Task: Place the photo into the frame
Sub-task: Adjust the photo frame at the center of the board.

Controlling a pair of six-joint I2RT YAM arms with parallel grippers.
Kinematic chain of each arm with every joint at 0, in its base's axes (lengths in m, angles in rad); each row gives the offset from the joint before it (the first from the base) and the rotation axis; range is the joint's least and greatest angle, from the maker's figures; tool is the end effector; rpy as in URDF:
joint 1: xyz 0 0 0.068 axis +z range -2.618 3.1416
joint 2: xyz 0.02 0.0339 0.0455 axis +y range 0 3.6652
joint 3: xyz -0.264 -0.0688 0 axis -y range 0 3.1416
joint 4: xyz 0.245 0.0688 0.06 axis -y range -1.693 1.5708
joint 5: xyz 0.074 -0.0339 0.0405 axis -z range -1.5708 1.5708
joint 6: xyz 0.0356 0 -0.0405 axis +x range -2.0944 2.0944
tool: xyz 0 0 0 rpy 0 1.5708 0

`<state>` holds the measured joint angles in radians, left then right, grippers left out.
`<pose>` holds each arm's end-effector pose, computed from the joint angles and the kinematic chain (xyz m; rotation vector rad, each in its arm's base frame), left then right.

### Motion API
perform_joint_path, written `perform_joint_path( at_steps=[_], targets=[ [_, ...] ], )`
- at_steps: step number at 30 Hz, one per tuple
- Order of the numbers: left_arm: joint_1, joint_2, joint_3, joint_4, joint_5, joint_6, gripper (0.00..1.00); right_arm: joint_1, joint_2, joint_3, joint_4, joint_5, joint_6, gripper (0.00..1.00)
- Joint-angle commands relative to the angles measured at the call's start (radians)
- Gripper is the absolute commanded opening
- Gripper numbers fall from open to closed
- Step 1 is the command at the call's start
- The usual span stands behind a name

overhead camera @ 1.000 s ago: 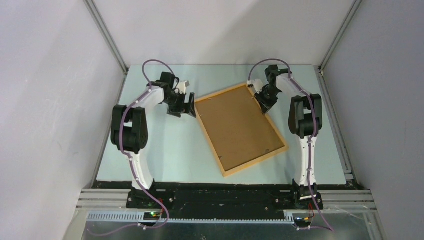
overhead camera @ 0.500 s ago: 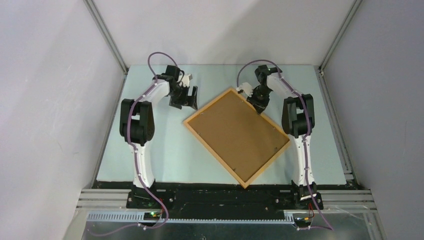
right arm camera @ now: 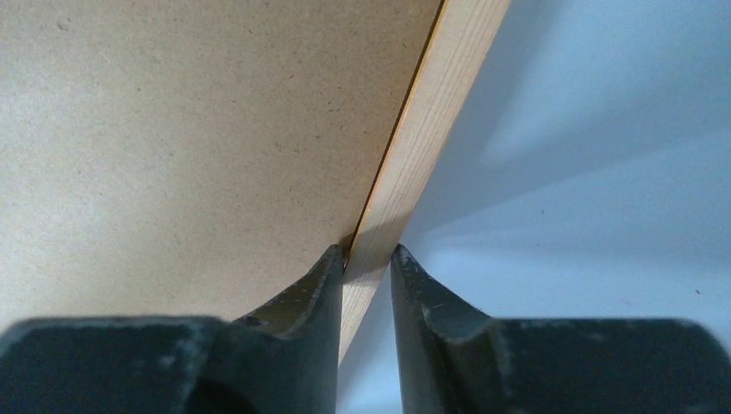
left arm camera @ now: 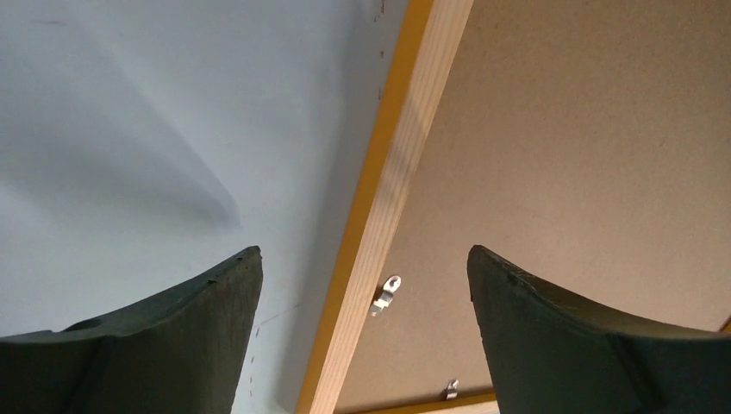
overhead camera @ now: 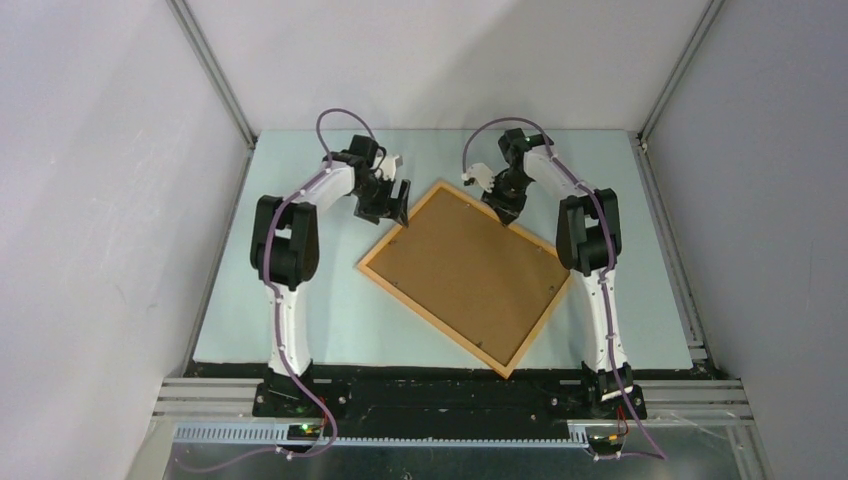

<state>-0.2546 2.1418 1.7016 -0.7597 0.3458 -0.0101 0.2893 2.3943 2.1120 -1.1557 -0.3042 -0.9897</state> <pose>0.4313 -0.1247 0.1853 0.4278 2.7379 -0.5480 0.4570 0.1471 0.1753 -1.7501 2.3036 0.3505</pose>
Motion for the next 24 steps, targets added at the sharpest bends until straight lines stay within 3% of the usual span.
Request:
perform_joint_path(
  at_steps=[1, 3, 9, 13, 20, 21, 24],
  targets=[
    [-0.022, 0.044, 0.068, 0.002, 0.026, -0.009, 0.9, 0.015, -0.005, 0.039, 0.077, -0.029, 0.063, 0.4],
    [-0.033, 0.058, 0.084, 0.002, 0.029, -0.018, 0.86, 0.003, -0.021, 0.028, 0.107, -0.023, 0.128, 0.52],
    [-0.047, 0.101, 0.124, 0.003, 0.024, -0.046, 0.68, -0.056, -0.168, -0.094, 0.22, -0.043, 0.337, 0.73],
    [-0.049, 0.125, 0.154, 0.003, 0.051, -0.056, 0.49, -0.094, -0.33, -0.277, 0.303, -0.02, 0.455, 0.79],
    [-0.05, 0.159, 0.165, 0.004, 0.135, -0.082, 0.26, -0.202, -0.63, -0.661, 0.355, 0.001, 0.593, 0.84],
    [-0.05, 0.161, 0.16, 0.005, 0.142, -0.088, 0.12, -0.223, -0.676, -0.688, 0.343, -0.003, 0.598, 0.84],
    [-0.049, 0.157, 0.141, 0.005, 0.138, -0.101, 0.01, -0.262, -0.757, -0.817, 0.311, -0.011, 0.593, 0.84]
  ],
)
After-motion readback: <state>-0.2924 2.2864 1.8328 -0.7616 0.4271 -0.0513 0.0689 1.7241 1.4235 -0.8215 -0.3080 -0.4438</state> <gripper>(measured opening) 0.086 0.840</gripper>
